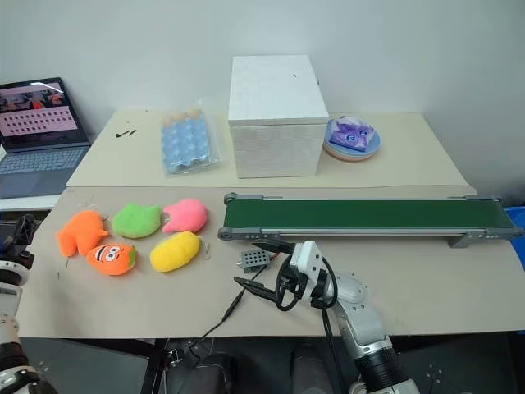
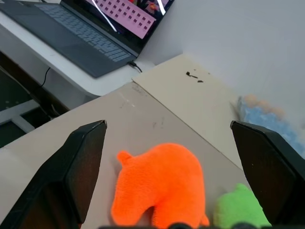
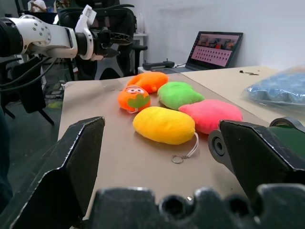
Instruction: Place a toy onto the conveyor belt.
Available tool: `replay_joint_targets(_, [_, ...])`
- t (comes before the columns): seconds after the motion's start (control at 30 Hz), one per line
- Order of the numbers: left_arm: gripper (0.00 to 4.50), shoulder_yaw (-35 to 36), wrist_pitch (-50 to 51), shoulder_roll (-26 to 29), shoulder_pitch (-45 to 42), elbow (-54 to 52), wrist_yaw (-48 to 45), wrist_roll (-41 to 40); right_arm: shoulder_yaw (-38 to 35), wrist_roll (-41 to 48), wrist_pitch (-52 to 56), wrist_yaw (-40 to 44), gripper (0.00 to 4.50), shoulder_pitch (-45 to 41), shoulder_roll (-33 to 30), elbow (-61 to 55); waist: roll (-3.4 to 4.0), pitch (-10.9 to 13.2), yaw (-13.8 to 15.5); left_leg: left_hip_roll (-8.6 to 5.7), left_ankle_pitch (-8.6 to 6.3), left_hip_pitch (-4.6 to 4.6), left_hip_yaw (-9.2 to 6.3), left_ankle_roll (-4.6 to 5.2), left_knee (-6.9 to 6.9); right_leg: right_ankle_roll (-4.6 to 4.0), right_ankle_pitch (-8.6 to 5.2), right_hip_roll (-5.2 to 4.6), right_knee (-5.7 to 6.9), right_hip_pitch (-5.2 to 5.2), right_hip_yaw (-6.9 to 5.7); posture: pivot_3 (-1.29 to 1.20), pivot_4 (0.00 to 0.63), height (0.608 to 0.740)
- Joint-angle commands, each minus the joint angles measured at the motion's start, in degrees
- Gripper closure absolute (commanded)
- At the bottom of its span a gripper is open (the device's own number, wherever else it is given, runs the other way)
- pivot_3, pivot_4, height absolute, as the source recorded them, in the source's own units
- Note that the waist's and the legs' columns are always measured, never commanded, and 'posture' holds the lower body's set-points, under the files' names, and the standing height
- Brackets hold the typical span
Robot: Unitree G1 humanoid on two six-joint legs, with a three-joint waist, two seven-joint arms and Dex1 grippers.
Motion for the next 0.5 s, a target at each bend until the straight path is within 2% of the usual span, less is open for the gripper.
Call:
replay_joint_targets(0.03, [0.04, -3.0, -3.3, 4.9, -6.6, 15.0, -6.0, 4.2, 0.0, 0.1, -0.2, -0.1, 0.00, -0.5, -0.2, -2.4, -0.02, 0.0, 0.1, 0.01, 0.00, 0.00, 0.00, 0.00, 0.00, -0.01, 0.00, 0.01, 0.00, 0.00, 0.00, 0.00, 0.150, 0.740])
replay_joint_targets(0.17, [0.04, -5.0, -5.0, 7.5, -13.0, 27.5, -11.6, 6.7, -0.3, 0.3, 0.5, -0.6, 0.00, -0.6, -0.7, -3.5, -0.05, 0.0, -0.2, 0.03, 0.01, -0.04, 0.01, -0.01, 0.00, -0.15, 0.09, 0.04, -0.01, -0.06, -0.01, 0.00, 0.150, 0.740])
replay_joint_targets(0.27, [0.04, -5.3, -6.8, 8.8, -15.8, 34.0, -10.9, 8.4, -0.5, 0.0, 0.9, -1.3, 0.00, -0.3, -1.1, -4.2, -0.05, 0.0, -0.6, 0.05, 0.01, -0.07, 0.01, -0.01, -0.02, -0.22, 0.14, 0.04, 0.00, -0.12, -0.01, 0.00, 0.150, 0.740])
replay_joint_targets(0.5, [0.04, -5.5, -9.2, 9.2, -17.9, 38.1, -10.3, 10.8, -1.7, -0.4, 1.2, -3.5, 0.00, 0.4, -2.3, -4.9, -0.05, 0.0, -0.5, 0.10, 0.00, -0.06, 0.07, -0.01, -0.07, -0.21, 0.13, 0.05, 0.03, -0.19, -0.02, 0.00, 0.150, 0.740])
